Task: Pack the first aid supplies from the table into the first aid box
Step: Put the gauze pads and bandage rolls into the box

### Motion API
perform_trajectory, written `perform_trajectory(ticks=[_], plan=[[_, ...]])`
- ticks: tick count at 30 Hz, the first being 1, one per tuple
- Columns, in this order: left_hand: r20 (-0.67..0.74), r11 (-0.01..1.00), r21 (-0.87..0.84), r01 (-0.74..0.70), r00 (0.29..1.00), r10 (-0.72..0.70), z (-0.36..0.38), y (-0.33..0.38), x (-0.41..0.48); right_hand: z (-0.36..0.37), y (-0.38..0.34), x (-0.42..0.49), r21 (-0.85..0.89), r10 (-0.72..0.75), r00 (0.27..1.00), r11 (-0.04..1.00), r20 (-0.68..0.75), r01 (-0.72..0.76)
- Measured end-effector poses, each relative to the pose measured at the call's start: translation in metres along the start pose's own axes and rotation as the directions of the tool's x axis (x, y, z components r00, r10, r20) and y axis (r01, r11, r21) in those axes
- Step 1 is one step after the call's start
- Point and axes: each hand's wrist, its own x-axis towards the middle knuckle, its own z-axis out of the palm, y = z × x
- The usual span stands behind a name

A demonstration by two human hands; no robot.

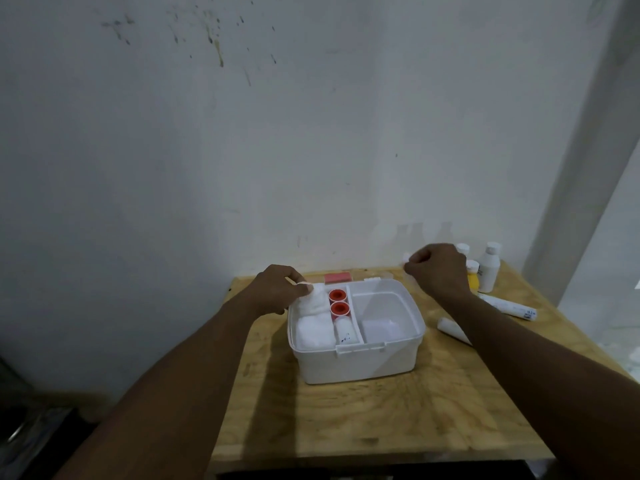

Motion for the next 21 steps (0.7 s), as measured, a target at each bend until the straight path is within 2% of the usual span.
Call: perform_trajectory(ticks=[2, 3, 5, 7, 9, 11, 13, 16, 18, 21], plan=[[-0.002, 1.0, -0.013, 0.027, 1.0, -0.027, -0.003, -0.002, -0.006, -0.003, -0.024, -0.007, 0.181, 0.051, 0.996, 0.981, 0.074, -0.064], [-0.002, 0.999, -0.032, 0.041, 0.999, -0.041, -0.005, -0.003, -0.009, -0.003, -0.037, -0.013, 0.291, 0.087, 0.982, 0.947, 0.169, -0.134], [0.007, 0.996, -0.064, 0.058, 0.998, -0.057, -0.007, -0.005, -0.013, -0.003, -0.06, -0.028, 0.46, 0.105, 0.909, 0.835, 0.402, -0.3], [0.012, 0.994, -0.082, 0.068, 0.998, -0.067, -0.009, -0.008, -0.016, 0.0, -0.08, -0.046, 0.475, 0.075, 0.821, 0.785, 0.566, -0.398], [0.015, 0.992, -0.095, 0.08, 0.997, -0.079, -0.01, -0.01, -0.019, 0.007, -0.092, -0.061, 0.421, 0.042, 0.756, 0.81, 0.653, -0.408], [0.024, 0.992, -0.09, 0.086, 0.996, -0.084, -0.011, -0.012, -0.021, 0.016, -0.093, -0.073, 0.327, 0.012, 0.739, 0.891, 0.674, -0.313], [0.039, 0.99, -0.101, 0.099, 0.995, -0.095, -0.012, -0.015, -0.022, 0.027, -0.087, -0.082, 0.257, -0.017, 0.764, 0.946, 0.645, -0.197], [0.051, 0.986, -0.125, 0.111, 0.993, -0.106, -0.011, -0.019, -0.023, 0.041, -0.075, -0.09, 0.214, -0.062, 0.828, 0.974, 0.557, -0.071], [0.055, 0.985, -0.136, 0.11, 0.993, -0.103, -0.01, -0.02, -0.024, 0.044, -0.069, -0.096, 0.105, -0.103, 0.865, 0.993, 0.491, 0.058], [0.057, 0.984, -0.141, 0.106, 0.993, -0.099, -0.009, -0.02, -0.025, 0.048, -0.065, -0.107, -0.065, -0.188, 0.875, 0.968, 0.447, 0.242]])
